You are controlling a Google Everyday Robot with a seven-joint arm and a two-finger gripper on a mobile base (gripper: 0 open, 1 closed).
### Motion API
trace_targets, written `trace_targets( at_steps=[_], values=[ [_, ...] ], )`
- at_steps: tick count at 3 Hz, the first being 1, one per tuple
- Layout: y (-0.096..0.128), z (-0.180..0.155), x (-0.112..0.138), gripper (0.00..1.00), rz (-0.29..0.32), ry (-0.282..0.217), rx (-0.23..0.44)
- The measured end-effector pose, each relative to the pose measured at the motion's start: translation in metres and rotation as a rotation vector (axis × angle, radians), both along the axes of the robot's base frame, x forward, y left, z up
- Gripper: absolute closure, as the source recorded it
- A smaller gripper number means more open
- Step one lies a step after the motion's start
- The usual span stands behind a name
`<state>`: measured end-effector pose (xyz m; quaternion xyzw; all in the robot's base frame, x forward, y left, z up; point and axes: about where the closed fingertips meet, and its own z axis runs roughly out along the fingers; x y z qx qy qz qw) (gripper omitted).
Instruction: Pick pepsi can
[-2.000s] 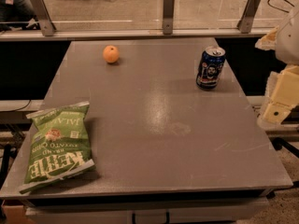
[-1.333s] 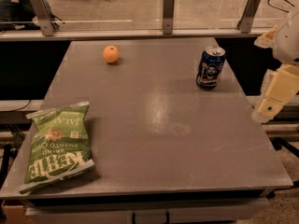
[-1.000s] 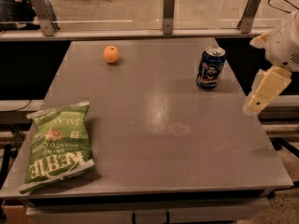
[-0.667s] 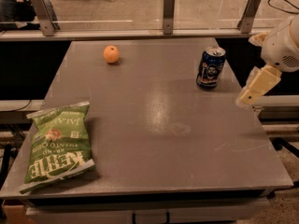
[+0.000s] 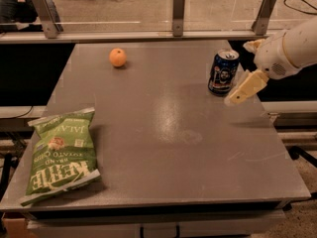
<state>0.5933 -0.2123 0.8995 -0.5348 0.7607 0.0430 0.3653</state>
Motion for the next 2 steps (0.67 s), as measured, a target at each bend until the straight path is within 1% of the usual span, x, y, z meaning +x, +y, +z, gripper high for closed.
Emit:
trace_targets(
  at_steps=[1, 2],
  values=[
    [0.016, -0.014, 0.016, 0.0, 0.005, 0.003, 0.122],
    [0.022, -0.022, 0.029, 0.17, 0.001, 0.012, 0.242]
  ],
)
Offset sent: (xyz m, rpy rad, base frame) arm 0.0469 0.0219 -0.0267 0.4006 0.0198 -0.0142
